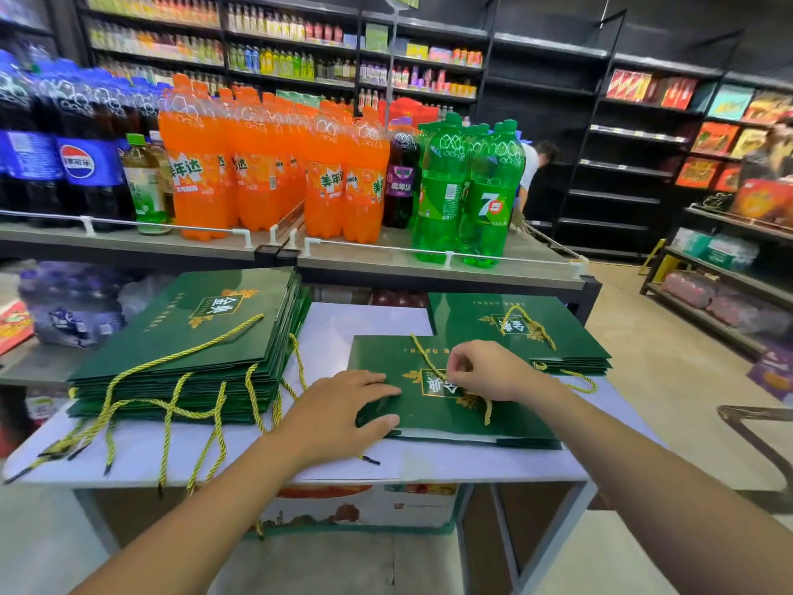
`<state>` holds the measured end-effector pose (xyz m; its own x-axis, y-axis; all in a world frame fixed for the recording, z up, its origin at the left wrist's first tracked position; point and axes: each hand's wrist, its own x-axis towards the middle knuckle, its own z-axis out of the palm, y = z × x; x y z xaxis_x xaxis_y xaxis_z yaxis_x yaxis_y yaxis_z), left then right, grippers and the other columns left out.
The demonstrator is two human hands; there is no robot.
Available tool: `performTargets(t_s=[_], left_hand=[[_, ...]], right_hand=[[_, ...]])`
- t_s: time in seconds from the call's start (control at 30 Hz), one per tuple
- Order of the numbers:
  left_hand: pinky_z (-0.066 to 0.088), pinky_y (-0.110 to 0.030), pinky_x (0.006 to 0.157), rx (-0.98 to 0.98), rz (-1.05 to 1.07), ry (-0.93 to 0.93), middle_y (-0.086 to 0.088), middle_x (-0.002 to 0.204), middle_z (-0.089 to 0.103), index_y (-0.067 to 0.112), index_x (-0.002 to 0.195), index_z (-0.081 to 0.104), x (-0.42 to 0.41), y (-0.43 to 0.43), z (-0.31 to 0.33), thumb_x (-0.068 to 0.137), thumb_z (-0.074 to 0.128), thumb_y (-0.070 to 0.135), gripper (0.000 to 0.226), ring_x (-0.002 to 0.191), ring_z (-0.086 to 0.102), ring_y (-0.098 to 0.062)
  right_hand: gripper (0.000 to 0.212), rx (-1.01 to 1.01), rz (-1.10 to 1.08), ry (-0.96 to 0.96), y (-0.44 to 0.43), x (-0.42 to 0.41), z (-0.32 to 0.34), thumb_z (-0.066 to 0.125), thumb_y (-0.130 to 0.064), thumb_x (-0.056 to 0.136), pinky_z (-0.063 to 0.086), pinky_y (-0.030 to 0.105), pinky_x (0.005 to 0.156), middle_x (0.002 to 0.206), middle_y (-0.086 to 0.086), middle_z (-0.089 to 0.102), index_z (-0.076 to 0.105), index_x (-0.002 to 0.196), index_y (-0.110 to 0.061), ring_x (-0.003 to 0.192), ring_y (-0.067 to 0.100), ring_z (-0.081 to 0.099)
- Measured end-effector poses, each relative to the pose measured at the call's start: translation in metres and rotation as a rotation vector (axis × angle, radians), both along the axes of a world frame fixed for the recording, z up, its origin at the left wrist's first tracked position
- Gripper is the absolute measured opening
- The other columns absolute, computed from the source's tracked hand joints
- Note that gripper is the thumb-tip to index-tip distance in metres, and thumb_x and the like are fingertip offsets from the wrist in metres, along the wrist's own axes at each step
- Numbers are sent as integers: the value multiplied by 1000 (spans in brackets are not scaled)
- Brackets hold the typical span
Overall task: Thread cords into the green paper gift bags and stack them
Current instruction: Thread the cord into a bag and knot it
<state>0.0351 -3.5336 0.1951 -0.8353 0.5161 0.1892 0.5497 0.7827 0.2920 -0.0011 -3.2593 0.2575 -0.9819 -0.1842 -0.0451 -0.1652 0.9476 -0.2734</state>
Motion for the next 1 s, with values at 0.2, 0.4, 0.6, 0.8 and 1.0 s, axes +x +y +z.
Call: performTargets(t_s=[0.2, 0.4, 0.6, 0.8, 1.0], left_hand=[[30, -37, 115, -1, -4, 58, 18, 160, 36, 49, 150, 41, 0, -2, -6, 91, 35, 81, 68, 146, 31, -6], [32, -37, 114, 21, 6, 98, 19, 158, 38, 49, 149, 42, -1, 0, -11, 86, 37, 86, 74, 145, 32, -5], [35, -38, 113, 48, 16, 121, 18, 155, 43, 48, 146, 48, 3, -1, -11, 85, 46, 82, 71, 142, 36, -6], [34, -39, 108, 49, 13, 183, 20, 149, 48, 47, 142, 52, 5, 0, -11, 84, 44, 80, 67, 137, 41, -8], [33, -37, 102, 47, -11, 250, 24, 141, 55, 46, 137, 59, 4, 0, -12, 85, 45, 76, 62, 130, 45, -6]], right_hand=[[12, 449, 1, -302, 39, 27, 50, 61, -26, 94, 57, 38, 91, 102, -4, 72, 72, 98, -21, 99, 18, 67], [29, 342, 54, -60, 21, 30, 47, 62, -47, 93, 55, 37, 94, 113, -8, 66, 67, 115, -30, 105, 15, 62], [23, 35, 374, -15, -29, 27, 8, 72, -39, 92, 46, 24, 90, 114, -15, 65, 74, 114, -32, 106, 3, 58], [4, -135, 391, 62, -28, 36, -1, 68, -26, 98, 51, 22, 83, 95, -15, 72, 72, 98, -25, 94, 0, 65], [12, -146, 437, 101, -33, 41, -3, 70, -25, 98, 48, 16, 81, 97, -19, 70, 79, 104, -28, 95, 0, 64]])
